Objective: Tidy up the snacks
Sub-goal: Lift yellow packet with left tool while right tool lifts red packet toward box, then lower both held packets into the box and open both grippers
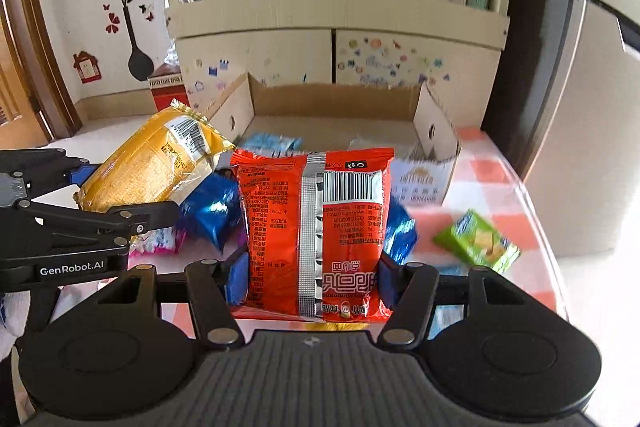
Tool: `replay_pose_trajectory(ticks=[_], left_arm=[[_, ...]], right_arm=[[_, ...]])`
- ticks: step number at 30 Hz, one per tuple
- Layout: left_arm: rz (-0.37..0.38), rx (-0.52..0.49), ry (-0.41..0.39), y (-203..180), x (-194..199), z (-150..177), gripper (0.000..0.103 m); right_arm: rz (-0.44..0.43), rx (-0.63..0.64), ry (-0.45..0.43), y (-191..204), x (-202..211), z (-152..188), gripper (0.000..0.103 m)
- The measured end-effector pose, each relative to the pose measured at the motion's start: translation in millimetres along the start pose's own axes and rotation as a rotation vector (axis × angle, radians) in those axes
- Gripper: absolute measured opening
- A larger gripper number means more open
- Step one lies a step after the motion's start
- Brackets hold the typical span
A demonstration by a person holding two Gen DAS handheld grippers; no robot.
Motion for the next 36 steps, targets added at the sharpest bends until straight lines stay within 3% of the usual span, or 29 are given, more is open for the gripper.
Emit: replay_pose_trajectory(ticks=[26,36], left_arm=[[-0.013,0.042,-0.049,21.9,-79.6,-81.9,0.055],[-0.030,0.093,0.038,28.3,-113.0,-90.1,0.056]], right_arm=[[-0.007,-0.009,-0.121,-44.5,-52.7,-73.2,0.067],[0.006,-0.059,-0.071,-59.4,-89.7,-80.7,0.067]])
Point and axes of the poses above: each gripper's, at about its wrist camera, not at the fingertips, and x roughly against the way its jaws point, y to its left, z to its underside, the point moved 2 cm from there along -x, roughly the way its jaws point, and after that the axes turned 6 degrees about x, right-handed, at the moved point
